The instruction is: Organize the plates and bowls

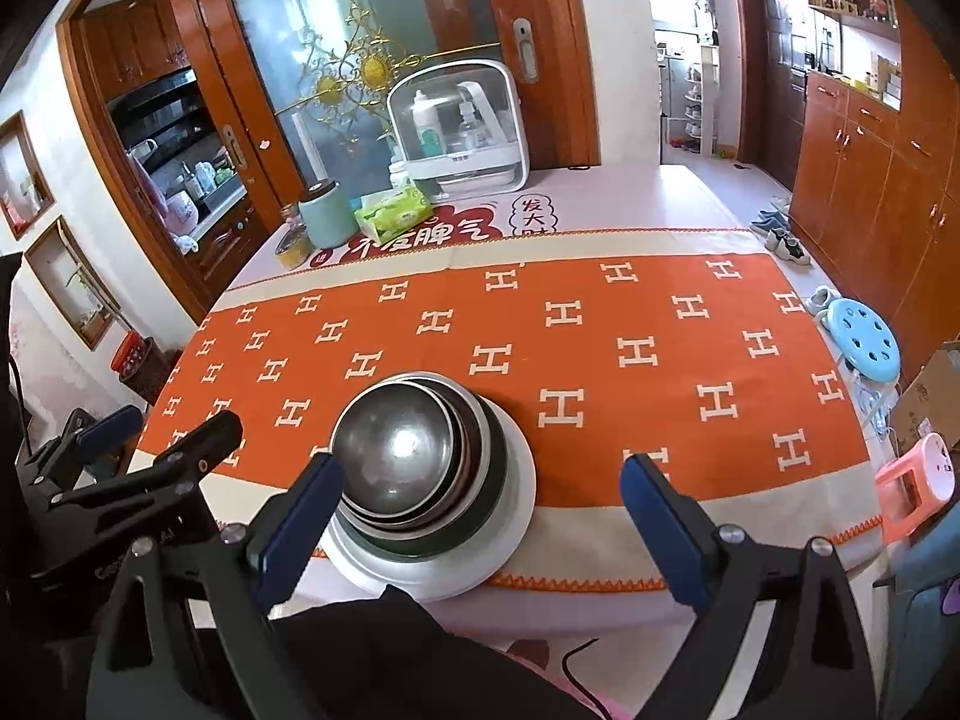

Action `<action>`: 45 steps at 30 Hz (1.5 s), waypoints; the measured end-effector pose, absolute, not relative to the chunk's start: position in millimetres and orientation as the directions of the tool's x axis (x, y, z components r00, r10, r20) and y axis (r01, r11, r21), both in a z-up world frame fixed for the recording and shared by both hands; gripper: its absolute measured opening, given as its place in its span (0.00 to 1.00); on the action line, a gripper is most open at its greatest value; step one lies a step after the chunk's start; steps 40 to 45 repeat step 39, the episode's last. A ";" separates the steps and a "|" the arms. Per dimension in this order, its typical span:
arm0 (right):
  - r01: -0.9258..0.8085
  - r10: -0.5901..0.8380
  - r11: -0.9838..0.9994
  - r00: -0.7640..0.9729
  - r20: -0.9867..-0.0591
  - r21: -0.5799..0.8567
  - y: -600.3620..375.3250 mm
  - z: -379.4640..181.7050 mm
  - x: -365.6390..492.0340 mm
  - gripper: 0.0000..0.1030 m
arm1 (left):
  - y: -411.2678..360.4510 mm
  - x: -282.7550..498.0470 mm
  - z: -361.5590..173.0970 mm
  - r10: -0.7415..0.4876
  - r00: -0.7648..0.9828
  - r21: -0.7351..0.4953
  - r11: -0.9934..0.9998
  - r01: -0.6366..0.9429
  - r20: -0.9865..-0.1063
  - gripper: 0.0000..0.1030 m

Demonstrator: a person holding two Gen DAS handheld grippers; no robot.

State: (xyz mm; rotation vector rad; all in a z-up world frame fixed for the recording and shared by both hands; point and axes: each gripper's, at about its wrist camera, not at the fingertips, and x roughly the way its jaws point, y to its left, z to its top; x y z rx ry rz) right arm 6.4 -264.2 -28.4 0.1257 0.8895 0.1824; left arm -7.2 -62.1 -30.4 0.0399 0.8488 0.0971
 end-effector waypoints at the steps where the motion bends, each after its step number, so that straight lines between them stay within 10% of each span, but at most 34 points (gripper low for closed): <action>1: -0.108 0.212 0.977 0.615 -0.760 0.185 -263.4 -28.7 6.1 0.92 | -61.5 -7.6 -30.0 0.104 0.660 0.074 0.995 -0.073 -0.744 0.97; 45: -0.116 0.226 0.974 0.592 -0.773 0.196 -254.1 -35.4 5.2 0.93 | -55.5 -9.5 -29.1 0.122 0.664 0.080 0.992 -0.092 -0.738 0.98</action>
